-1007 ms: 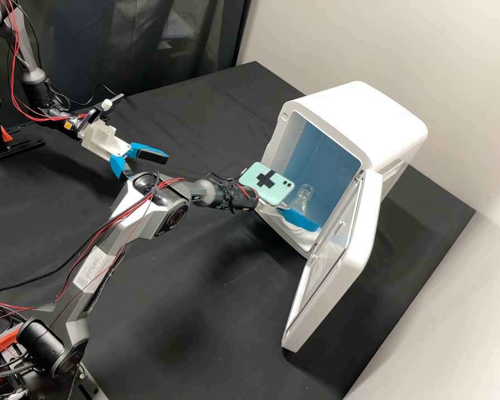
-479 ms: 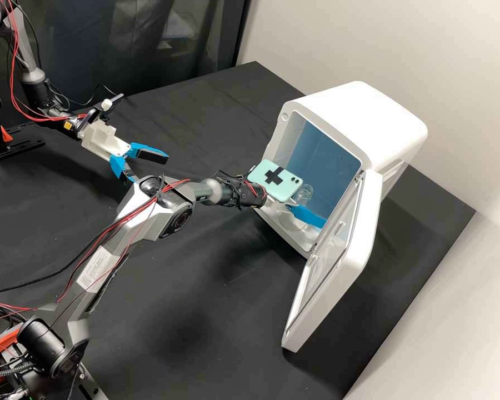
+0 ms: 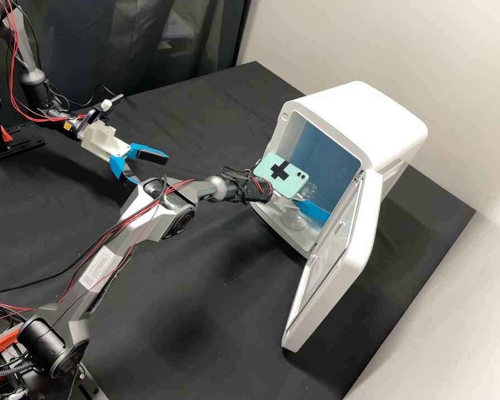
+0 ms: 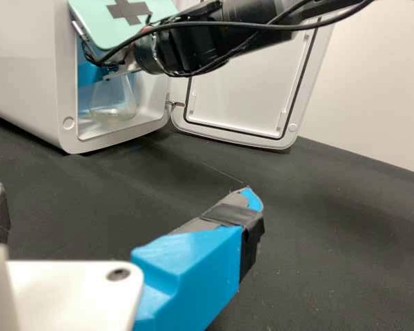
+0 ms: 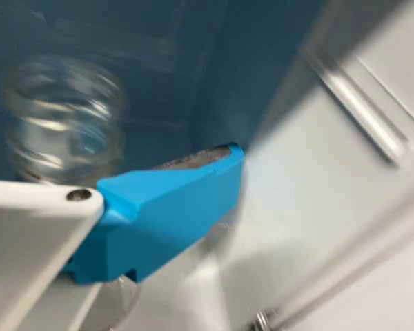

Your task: Place the flask in the incubator

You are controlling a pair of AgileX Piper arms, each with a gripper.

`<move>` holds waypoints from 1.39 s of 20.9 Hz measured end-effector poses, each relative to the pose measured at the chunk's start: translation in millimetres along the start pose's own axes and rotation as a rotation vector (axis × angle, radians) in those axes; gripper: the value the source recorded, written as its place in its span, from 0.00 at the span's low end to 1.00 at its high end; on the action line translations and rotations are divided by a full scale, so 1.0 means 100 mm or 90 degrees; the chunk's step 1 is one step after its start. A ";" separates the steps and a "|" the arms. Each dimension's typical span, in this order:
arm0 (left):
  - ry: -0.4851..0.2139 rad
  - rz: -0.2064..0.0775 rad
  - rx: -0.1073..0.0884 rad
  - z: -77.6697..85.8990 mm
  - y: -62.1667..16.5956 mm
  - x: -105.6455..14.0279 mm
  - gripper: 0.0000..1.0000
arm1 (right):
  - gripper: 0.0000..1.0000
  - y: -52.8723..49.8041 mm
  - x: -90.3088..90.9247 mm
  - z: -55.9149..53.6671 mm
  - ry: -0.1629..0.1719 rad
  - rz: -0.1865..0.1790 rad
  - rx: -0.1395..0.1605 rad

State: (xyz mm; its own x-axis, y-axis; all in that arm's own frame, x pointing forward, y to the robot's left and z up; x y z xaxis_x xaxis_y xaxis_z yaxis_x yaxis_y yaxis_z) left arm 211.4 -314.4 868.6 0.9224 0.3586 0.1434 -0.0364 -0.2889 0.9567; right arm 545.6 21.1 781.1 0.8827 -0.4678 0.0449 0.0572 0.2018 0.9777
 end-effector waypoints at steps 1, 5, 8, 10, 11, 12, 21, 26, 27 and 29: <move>0.001 0.001 -0.001 0.00 -0.001 0.00 1.00 | 1.00 0.01 0.01 -0.01 0.000 0.001 -0.001; 0.001 0.001 -0.002 0.01 -0.003 0.00 1.00 | 1.00 0.02 0.02 -0.04 -0.002 -0.002 -0.005; 0.001 0.001 -0.002 0.01 -0.003 0.00 1.00 | 1.00 0.02 0.02 -0.04 -0.003 -0.002 -0.006; 0.001 0.001 -0.002 0.01 -0.003 0.00 1.00 | 1.00 -0.01 0.02 -0.03 -0.003 -0.005 0.001; 0.001 0.001 -0.002 0.01 -0.003 0.00 1.00 | 1.00 -0.02 0.01 -0.02 -0.002 -0.005 0.007; 0.001 0.001 -0.002 0.01 -0.003 0.00 1.00 | 1.00 -0.04 0.00 0.00 -0.002 -0.007 0.013; 0.001 0.001 -0.002 0.01 -0.003 0.00 1.00 | 1.00 0.04 -0.28 0.22 0.019 -0.014 0.071; 0.000 0.003 -0.001 0.01 0.005 0.00 1.00 | 1.00 0.12 -0.40 0.30 0.028 -0.015 0.109; -0.001 0.006 0.000 0.02 0.015 0.00 1.00 | 1.00 0.13 -0.43 0.31 0.033 -0.015 0.114; -0.002 0.009 0.001 0.02 0.028 -0.01 1.00 | 1.00 0.13 -0.48 0.34 0.041 -0.019 0.115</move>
State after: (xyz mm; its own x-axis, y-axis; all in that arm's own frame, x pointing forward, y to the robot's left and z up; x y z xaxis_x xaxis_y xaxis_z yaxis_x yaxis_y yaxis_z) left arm 211.5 -317.3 870.7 0.9228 0.3521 0.1567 -0.0494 -0.2952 0.9541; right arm 487.8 17.1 798.9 0.9103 -0.4138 0.0077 0.0043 0.0281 0.9996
